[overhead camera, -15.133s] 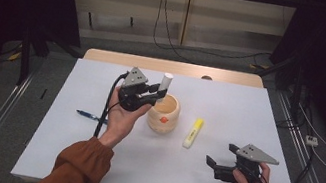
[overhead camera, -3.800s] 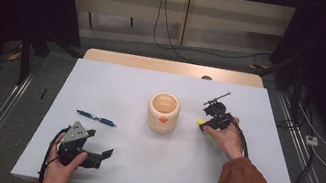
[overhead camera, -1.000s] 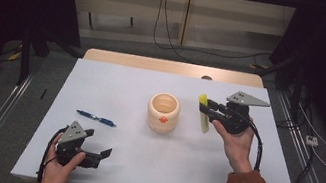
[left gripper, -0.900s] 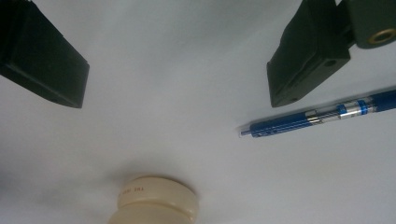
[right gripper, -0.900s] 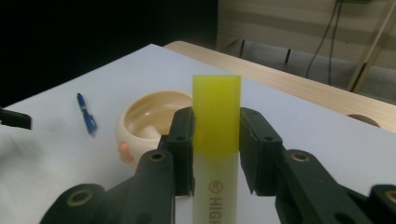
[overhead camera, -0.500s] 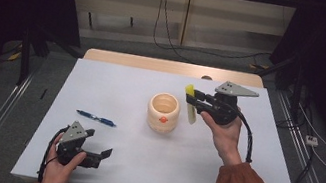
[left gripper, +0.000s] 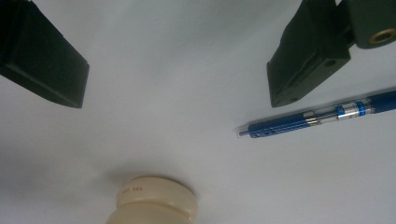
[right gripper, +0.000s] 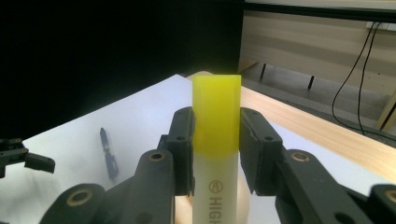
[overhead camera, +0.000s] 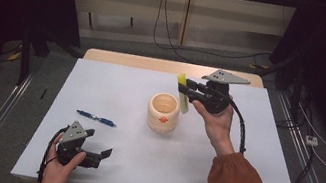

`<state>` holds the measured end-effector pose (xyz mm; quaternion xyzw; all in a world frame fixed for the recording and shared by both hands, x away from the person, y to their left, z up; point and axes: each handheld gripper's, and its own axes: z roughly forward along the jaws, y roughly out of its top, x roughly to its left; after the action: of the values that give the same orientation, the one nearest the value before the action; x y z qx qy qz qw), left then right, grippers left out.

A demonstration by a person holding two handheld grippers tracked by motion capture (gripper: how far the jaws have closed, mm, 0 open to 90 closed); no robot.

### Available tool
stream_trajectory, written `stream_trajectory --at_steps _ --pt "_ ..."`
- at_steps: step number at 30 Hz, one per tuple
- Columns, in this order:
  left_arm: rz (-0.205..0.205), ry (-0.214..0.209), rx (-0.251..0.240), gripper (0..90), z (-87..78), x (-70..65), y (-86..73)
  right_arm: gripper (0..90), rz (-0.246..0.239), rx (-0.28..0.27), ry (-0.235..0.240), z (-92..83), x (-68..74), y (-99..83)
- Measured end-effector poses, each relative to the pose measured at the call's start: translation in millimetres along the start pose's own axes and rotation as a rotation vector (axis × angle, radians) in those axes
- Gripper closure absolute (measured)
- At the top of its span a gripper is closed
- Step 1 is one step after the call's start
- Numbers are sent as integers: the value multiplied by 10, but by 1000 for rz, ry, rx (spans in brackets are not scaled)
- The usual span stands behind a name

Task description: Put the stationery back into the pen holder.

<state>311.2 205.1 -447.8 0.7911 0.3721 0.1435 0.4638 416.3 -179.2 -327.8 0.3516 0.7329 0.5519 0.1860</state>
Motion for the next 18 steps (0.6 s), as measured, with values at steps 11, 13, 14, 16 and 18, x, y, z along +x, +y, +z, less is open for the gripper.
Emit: stream_trajectory --at_steps 11,13,14,16,18 --pt "0 -3 5 58 -8 3 2 670 -24 -19 20 223 78 130" --pt "-1 -3 5 58 -8 5 2 670 -29 -4 19 282 85 134" --pt "-3 -2 2 58 -8 5 1 670 -28 -1 19 308 87 138" --pt "-2 3 5 58 -12 8 2 670 -24 -2 19 347 92 154" --pt "-1 3 7 58 -13 10 2 670 -18 -12 21 378 95 169"
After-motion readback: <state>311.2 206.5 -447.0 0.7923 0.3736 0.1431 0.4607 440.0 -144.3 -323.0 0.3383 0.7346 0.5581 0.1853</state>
